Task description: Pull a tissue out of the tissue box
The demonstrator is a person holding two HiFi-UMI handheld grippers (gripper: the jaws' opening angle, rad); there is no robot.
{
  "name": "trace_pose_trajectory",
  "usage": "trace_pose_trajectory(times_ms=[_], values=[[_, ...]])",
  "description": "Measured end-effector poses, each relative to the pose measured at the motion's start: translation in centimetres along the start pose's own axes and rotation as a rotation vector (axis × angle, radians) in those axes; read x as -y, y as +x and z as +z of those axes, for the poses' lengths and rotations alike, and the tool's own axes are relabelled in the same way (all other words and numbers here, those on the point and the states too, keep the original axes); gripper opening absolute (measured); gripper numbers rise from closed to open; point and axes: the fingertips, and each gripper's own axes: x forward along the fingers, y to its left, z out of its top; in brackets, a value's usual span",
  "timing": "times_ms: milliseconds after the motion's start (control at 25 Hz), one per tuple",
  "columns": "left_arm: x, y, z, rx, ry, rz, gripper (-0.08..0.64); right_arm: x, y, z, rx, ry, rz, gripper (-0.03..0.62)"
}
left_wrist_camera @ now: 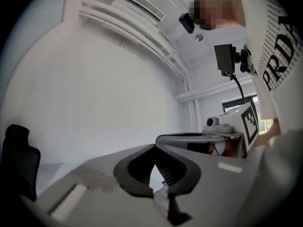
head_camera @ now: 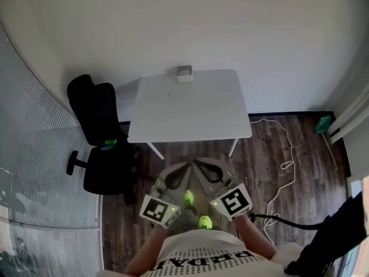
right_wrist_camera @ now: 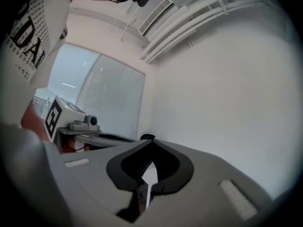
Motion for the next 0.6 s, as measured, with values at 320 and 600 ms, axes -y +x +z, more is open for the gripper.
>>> trace_pose_trajectory(times_ms=[320, 600], values=[[-2.9, 1.8, -0.2, 0.003, -0.022, -0.006, -0.009, 1.9, 2.8, -0.6, -0.02, -0.006, -0.008, 0.005], [-8.4, 3.5, -0.1, 0.021, -0.043, -0.005, -0.009, 3.6, 7.9, -1.0, -0.048, -0.022, -0.005, 0.005]])
